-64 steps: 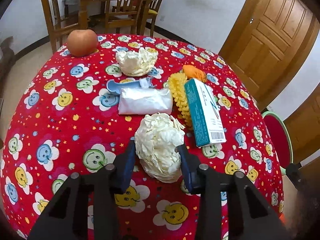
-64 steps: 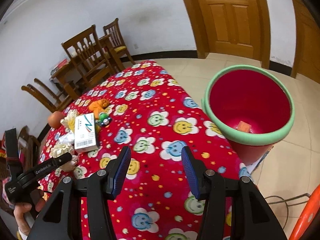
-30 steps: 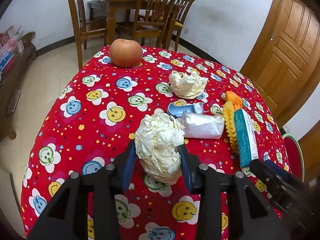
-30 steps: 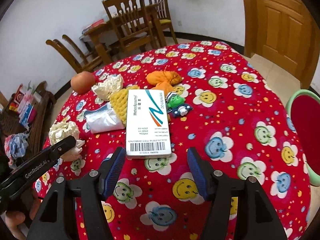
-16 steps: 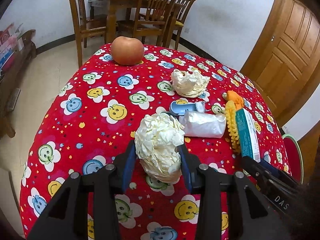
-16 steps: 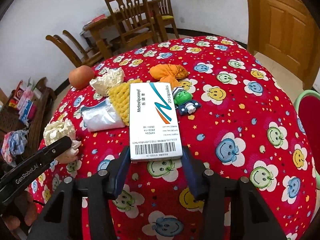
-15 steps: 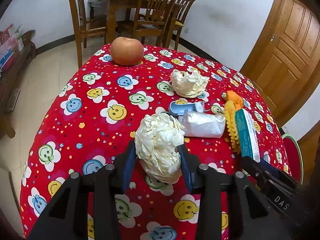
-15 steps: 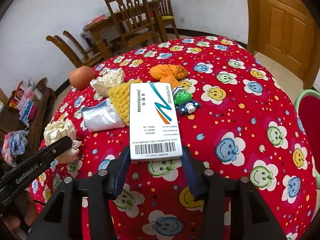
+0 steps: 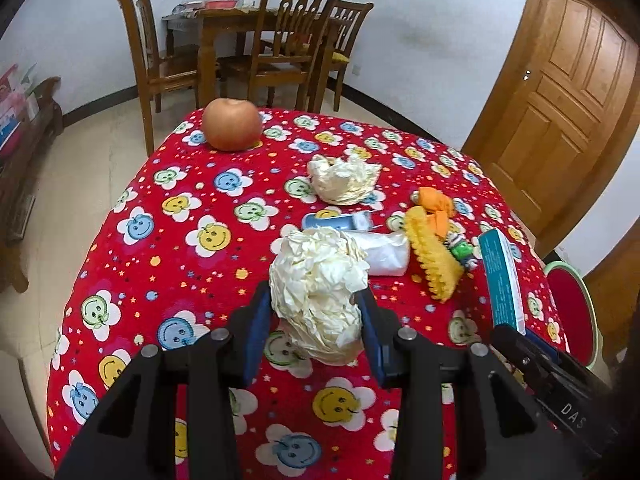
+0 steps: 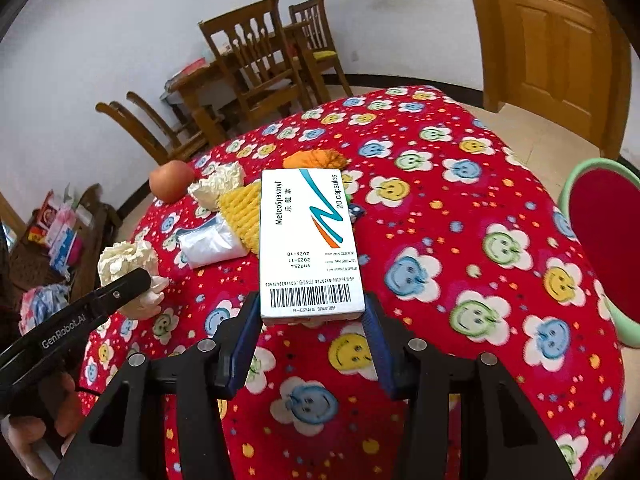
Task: Collect trash
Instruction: 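Carry the medicine box with the right tool into the bucket while the left tool holds the paper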
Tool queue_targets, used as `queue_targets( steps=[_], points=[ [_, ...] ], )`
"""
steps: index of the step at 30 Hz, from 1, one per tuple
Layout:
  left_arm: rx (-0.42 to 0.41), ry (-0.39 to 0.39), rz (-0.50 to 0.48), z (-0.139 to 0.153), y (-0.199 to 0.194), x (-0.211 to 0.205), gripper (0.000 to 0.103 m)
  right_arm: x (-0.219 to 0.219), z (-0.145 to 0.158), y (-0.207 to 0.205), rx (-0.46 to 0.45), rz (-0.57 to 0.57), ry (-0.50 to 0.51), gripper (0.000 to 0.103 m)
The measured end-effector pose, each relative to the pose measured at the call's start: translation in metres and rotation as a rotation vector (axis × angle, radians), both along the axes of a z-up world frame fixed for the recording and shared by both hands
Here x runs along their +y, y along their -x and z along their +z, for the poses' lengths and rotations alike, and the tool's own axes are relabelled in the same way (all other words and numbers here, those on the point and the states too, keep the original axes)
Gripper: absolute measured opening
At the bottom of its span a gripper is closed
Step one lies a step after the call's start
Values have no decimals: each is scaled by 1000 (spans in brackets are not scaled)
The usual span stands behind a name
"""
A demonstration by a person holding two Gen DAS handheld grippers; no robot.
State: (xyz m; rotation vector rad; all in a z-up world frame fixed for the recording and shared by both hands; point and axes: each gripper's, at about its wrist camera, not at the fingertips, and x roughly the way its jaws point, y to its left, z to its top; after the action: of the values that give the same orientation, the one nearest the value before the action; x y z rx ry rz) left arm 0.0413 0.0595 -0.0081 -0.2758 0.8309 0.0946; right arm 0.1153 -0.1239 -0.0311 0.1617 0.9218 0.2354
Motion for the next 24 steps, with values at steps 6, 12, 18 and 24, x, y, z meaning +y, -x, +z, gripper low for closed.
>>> queue_targets(
  steps=[6,12,18,24],
  points=[
    [-14,16,-43,9,3,-14,42,-19,11,14,-19,-39,-24,51],
    [-14,48,-90,14,4,-28,42,-44,21,26,-38,-94,-36,51],
    [-15,62,-130,18,5,-43,42,-69,35,39,-68,-140,-44,51],
    [-25,58,-162,22,6,-59,42,-90,42,49,-87,-186,-45,51]
  ],
)
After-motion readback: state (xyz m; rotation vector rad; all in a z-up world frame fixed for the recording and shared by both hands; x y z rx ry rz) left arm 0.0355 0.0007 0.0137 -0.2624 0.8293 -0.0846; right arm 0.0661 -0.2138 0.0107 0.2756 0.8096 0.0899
